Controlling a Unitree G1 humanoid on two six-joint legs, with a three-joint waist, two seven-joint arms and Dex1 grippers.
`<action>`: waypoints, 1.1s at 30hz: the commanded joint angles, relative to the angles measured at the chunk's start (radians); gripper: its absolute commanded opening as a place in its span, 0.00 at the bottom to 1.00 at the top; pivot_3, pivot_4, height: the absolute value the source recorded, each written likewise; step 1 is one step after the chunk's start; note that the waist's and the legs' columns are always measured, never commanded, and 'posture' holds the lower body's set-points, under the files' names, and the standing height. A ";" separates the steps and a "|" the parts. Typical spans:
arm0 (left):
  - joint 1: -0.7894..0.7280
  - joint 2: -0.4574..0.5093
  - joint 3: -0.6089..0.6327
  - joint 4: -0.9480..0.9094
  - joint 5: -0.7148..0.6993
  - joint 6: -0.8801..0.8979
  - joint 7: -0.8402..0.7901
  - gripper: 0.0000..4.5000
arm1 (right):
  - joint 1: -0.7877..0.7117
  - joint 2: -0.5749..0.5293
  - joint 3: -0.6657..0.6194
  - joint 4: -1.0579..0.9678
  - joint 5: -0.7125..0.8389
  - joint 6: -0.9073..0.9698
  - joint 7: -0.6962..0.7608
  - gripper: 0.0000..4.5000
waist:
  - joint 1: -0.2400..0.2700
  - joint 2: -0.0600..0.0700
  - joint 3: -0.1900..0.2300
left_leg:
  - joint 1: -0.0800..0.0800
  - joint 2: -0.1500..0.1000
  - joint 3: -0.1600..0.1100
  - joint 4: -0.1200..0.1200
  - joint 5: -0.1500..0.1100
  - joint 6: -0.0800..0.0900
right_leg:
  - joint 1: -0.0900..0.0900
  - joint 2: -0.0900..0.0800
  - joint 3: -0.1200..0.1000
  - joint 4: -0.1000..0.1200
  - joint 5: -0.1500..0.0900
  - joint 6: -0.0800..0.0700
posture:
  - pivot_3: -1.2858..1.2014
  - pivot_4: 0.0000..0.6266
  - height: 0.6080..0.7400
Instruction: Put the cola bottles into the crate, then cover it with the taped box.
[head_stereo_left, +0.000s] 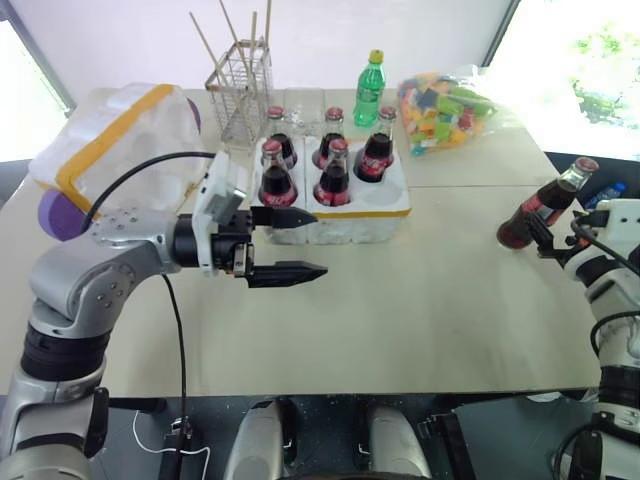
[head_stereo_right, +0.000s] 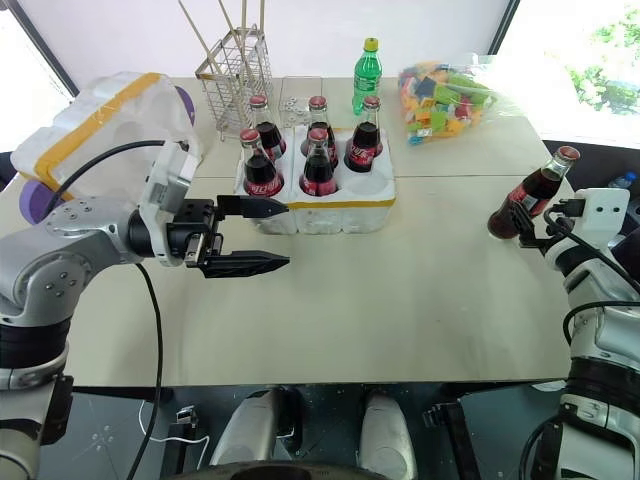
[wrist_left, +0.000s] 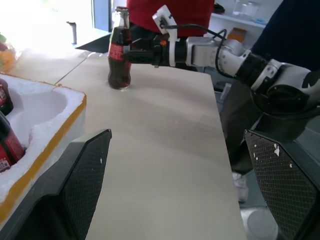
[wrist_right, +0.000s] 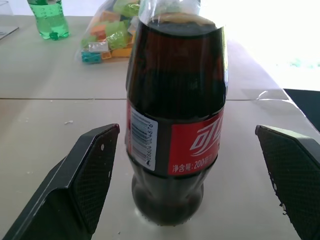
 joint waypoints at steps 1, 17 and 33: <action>-0.021 0.003 0.018 -0.022 -0.002 -0.018 0.006 0.98 | -0.059 -0.027 0.013 0.073 -0.020 -0.058 0.027 1.00 | 0.000 0.000 0.000 | 0.000 0.000 0.000 0.000 0.000 0.000 | 0.000 0.000 0.000 0.000 0.000 0.000 | 0.52 0.24 0.97; -0.030 0.013 0.028 -0.017 0.008 -0.011 0.020 1.00 | -0.233 -0.028 0.048 0.166 -0.007 -0.180 0.082 0.62 | -0.004 0.004 0.002 | 0.000 0.000 0.000 0.000 0.001 -0.002 | 0.000 0.000 0.000 0.000 0.000 0.000 | 0.52 0.24 0.97; 0.030 0.047 0.106 -0.019 0.004 -0.013 0.085 1.00 | -0.402 0.108 0.309 -0.414 0.277 0.275 0.190 0.62 | -0.011 0.012 0.005 | -0.002 0.001 0.001 -0.001 0.002 -0.003 | -0.003 0.001 0.002 0.001 0.000 0.000 | 0.52 0.24 0.97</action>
